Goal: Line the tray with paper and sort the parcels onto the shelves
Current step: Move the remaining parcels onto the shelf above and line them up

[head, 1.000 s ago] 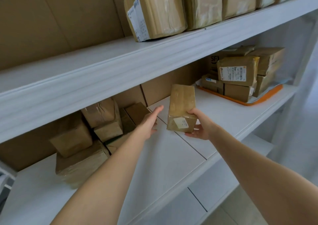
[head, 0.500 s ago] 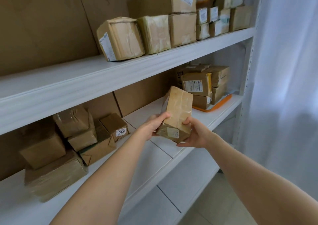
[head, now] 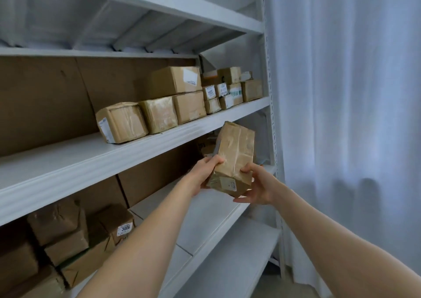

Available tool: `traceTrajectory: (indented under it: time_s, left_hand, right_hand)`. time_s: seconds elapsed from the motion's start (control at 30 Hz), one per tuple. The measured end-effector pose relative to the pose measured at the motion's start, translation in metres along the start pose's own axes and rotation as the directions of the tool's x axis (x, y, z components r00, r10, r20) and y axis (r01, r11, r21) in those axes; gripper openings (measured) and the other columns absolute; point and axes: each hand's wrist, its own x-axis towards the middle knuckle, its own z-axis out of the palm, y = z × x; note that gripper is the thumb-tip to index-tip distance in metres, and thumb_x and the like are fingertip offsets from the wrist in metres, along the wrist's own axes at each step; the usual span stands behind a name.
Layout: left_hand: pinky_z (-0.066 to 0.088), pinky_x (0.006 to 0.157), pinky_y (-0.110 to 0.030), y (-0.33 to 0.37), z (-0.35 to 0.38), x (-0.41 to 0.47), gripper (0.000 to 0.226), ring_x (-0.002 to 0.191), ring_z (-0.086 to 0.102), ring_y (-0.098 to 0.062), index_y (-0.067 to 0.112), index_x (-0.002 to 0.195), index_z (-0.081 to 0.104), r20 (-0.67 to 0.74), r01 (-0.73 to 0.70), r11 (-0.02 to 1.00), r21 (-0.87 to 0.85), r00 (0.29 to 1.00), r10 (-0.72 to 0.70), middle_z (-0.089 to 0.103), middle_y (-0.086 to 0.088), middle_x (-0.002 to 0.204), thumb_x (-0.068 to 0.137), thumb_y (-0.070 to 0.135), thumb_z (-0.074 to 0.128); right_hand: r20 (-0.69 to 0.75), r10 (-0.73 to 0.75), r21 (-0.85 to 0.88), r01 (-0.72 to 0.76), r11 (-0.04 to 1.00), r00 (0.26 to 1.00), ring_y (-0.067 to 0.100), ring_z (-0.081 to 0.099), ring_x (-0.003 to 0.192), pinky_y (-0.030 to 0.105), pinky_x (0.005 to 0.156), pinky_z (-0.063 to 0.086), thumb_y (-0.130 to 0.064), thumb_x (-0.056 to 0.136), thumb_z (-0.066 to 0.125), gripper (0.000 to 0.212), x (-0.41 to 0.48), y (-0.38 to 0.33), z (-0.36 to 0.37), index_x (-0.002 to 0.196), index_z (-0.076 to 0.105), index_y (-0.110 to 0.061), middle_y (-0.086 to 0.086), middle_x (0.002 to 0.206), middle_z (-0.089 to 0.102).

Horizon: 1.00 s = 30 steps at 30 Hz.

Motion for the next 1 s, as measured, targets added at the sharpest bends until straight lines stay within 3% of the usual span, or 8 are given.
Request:
traceTrajectory:
  time_s: [0.17,0.3,0.37,0.47,0.53,0.77,0.93,1.0]
  left_hand:
    - [0.044,0.062,-0.028,0.055,0.014,0.002,0.044,0.092,0.059,-0.019,0.024,0.12,0.058,-0.022,-0.074,0.997,0.001,0.997,0.074,0.064,-0.003,0.105,0.083,0.048,0.057]
    - [0.046,0.065,-0.03,0.105,0.024,0.013,0.037,0.091,0.06,-0.019,0.025,0.109,0.061,-0.058,-0.157,0.987,-0.015,0.986,0.156,0.065,-0.003,0.101,0.082,0.049,0.058]
    - [0.05,0.074,-0.034,0.128,0.026,0.021,0.031,0.093,0.06,-0.02,0.028,0.101,0.061,-0.075,-0.207,0.978,-0.013,0.976,0.206,0.064,-0.003,0.101,0.081,0.051,0.058]
    - [0.051,0.089,-0.041,0.16,0.028,0.04,0.047,0.101,0.06,-0.025,0.021,0.116,0.058,-0.099,-0.235,0.972,-0.004,0.967,0.234,0.064,-0.007,0.109,0.084,0.055,0.055]
    - [0.053,0.083,-0.038,0.181,0.027,0.051,0.054,0.101,0.061,-0.025,0.017,0.121,0.055,-0.096,-0.224,0.974,-0.035,0.971,0.22,0.064,-0.009,0.109,0.085,0.057,0.054]
    - [0.055,0.081,-0.044,0.249,0.009,0.099,0.054,0.095,0.063,-0.029,0.016,0.117,0.054,-0.146,-0.211,0.961,-0.181,0.972,0.186,0.064,-0.013,0.105,0.084,0.058,0.055]
    - [0.053,0.07,-0.043,0.28,-0.002,0.12,0.05,0.091,0.061,-0.032,0.015,0.11,0.053,-0.217,-0.179,0.957,-0.229,0.968,0.129,0.062,-0.016,0.102,0.087,0.059,0.05]
    - [0.05,0.071,-0.044,0.288,-0.005,0.129,0.046,0.09,0.058,-0.033,0.011,0.101,0.05,-0.245,-0.161,0.962,-0.22,0.964,0.105,0.06,-0.018,0.099,0.09,0.055,0.048]
  right_hand:
    - [-0.037,-0.105,0.046,0.107,0.993,0.994,0.038,0.06,0.11,0.054,0.082,0.056,-0.024,0.07,0.071,0.061,-0.012,-0.05,-0.005,0.128,0.053,-0.014,0.02,0.128,0.057]
    - [-0.09,-0.203,-0.006,0.203,0.979,0.975,0.033,0.062,0.106,0.043,0.073,0.058,-0.032,0.07,0.071,0.054,-0.019,-0.101,0.0,0.119,0.057,-0.014,0.017,0.12,0.06]
    - [-0.108,-0.254,-0.039,0.251,0.967,0.961,0.029,0.063,0.101,0.038,0.068,0.058,-0.036,0.073,0.07,0.049,-0.019,-0.127,0.003,0.115,0.057,-0.015,0.014,0.112,0.062]
    - [-0.144,-0.339,-0.096,0.328,0.94,0.93,0.024,0.063,0.092,0.03,0.055,0.057,-0.042,0.08,0.067,0.042,-0.012,-0.165,0.01,0.11,0.056,-0.016,0.011,0.1,0.064]
    - [-0.178,-0.41,-0.174,0.381,0.908,0.895,0.021,0.063,0.09,0.027,0.053,0.056,-0.047,0.082,0.065,0.041,-0.005,-0.19,0.016,0.109,0.056,-0.018,0.008,0.1,0.064]
    - [-0.223,-0.59,-0.358,0.498,0.79,0.776,0.017,0.065,0.091,0.031,0.078,0.057,-0.069,0.073,0.064,0.053,0.04,-0.273,0.037,0.097,0.062,-0.022,0.003,0.096,0.069]
    - [-0.16,-0.676,-0.315,0.611,0.726,0.72,0.015,0.066,0.084,0.025,0.061,0.055,-0.061,0.077,0.069,0.05,0.075,-0.306,0.051,0.101,0.063,-0.019,0.002,0.092,0.069]
    - [-0.149,-0.681,-0.285,0.628,0.724,0.717,0.014,0.067,0.082,0.027,0.063,0.058,-0.057,0.077,0.071,0.048,0.093,-0.315,0.055,0.103,0.063,-0.017,0.002,0.091,0.069]
